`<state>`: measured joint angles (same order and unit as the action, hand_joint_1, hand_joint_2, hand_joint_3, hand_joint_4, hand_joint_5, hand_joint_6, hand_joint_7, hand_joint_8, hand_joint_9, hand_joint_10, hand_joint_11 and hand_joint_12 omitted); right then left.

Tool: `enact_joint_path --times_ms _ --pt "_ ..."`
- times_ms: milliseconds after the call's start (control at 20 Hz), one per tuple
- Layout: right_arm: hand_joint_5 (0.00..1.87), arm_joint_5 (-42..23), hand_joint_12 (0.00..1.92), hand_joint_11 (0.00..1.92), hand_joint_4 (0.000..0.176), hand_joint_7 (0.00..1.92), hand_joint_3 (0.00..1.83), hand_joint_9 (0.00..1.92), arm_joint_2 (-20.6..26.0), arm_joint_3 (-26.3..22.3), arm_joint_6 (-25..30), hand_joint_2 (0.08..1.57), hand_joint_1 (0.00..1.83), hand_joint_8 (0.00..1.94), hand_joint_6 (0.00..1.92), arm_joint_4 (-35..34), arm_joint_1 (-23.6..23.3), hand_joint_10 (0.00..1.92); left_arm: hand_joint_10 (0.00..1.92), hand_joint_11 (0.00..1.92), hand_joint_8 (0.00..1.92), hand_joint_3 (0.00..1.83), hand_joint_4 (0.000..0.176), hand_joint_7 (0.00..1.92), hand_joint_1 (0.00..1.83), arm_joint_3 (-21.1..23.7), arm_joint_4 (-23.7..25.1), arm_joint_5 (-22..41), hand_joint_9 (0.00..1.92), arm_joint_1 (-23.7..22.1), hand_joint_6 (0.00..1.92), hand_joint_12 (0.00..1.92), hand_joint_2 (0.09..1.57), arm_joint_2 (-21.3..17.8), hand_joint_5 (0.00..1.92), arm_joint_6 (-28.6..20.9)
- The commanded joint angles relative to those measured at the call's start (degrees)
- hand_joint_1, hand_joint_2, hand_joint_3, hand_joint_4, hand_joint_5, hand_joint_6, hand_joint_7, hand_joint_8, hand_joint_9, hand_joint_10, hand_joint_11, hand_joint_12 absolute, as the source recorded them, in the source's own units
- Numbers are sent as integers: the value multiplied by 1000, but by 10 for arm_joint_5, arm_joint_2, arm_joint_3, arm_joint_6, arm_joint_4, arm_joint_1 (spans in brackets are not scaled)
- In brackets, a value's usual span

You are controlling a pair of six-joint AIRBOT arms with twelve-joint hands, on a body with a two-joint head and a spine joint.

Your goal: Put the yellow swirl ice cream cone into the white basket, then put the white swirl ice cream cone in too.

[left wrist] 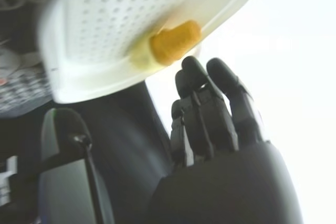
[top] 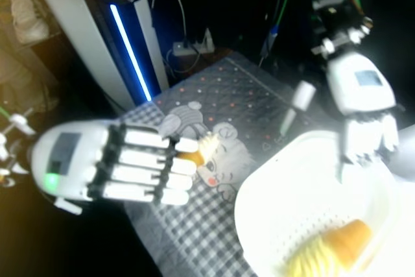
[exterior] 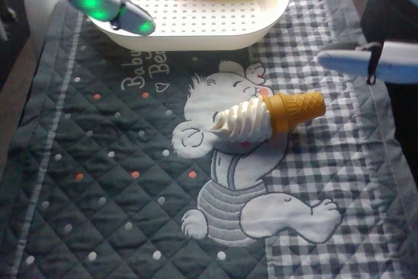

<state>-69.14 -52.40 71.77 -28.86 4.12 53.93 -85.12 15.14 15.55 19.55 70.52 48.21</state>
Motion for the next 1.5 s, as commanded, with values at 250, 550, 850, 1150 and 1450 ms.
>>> enact_joint_path --times_ms 250,550,850,1150,1450 --pt "475 -34 25 433 127 480 0 452 -30 26 14 1017 826 10 17 35 -99 9 44 62 4 1 70 589 714 114 -54 246 592 65 2 1176 875 -114 404 -2" --pt "463 65 18 469 93 493 9 466 -54 47 101 1014 668 0 0 157 -138 0 18 95 13 0 23 614 915 176 -85 319 615 124 6 1239 800 -179 453 -1" --pt "400 175 10 375 25 392 0 372 -45 57 167 975 658 0 0 284 -138 5 7 80 0 4 27 642 762 194 -97 330 633 148 0 1333 868 -199 459 -2" --pt "391 216 69 399 54 398 0 388 -71 72 175 893 808 5 2 323 -138 9 11 135 2 0 14 640 779 194 -101 323 660 151 2 1295 853 -196 479 -2" --pt "467 232 391 393 60 527 0 554 -89 81 175 914 905 7 2 347 -138 2 11 133 5 0 18 649 817 185 -101 320 664 150 2 1300 844 -183 475 -2"
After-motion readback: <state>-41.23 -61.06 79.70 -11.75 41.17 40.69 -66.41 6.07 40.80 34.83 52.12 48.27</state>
